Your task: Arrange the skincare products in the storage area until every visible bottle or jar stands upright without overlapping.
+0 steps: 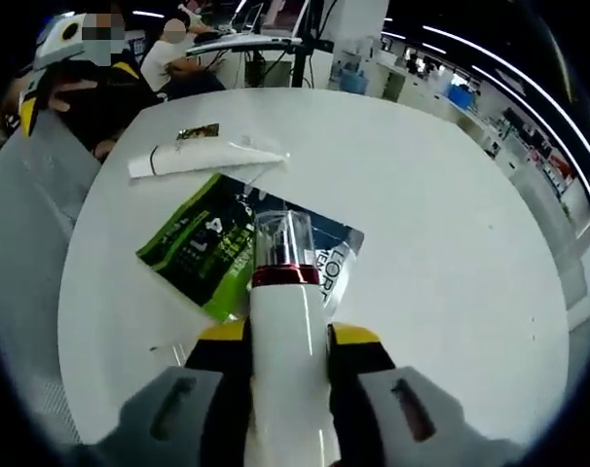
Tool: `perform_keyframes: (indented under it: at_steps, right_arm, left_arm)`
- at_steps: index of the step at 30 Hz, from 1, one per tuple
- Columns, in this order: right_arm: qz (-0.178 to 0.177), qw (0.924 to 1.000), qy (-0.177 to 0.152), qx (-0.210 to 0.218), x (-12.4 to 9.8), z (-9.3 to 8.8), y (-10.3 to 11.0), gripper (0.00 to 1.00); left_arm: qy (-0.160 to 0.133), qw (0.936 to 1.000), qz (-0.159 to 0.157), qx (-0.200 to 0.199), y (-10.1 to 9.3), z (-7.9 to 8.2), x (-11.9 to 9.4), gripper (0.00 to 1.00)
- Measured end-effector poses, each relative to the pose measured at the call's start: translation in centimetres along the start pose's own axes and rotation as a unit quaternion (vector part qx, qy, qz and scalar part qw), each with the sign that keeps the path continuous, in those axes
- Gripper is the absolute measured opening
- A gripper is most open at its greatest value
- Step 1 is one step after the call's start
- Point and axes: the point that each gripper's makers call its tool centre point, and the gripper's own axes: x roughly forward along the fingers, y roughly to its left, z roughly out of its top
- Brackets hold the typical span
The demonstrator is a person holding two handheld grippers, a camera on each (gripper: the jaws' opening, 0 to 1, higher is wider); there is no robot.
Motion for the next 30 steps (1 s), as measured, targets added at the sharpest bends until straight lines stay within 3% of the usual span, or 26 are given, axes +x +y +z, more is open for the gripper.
perform_keyframes:
  at_steps: [19,30]
  right_arm:
    - [-0.032,0.9976,-0.047,0.040,-3.3,1.0,-0.3,0.29]
    - [-0.058,0.9909,-0.102,0.066,-7.0,3.2,-0.6,0.29]
  left_arm:
    - [-0.014,0.9999,0.001,0.000,0.0,0.4,-0.1,0.91]
    - [-0.027,0.9995,-0.002,-0.013,0.0,1.1,-0.4,0.92]
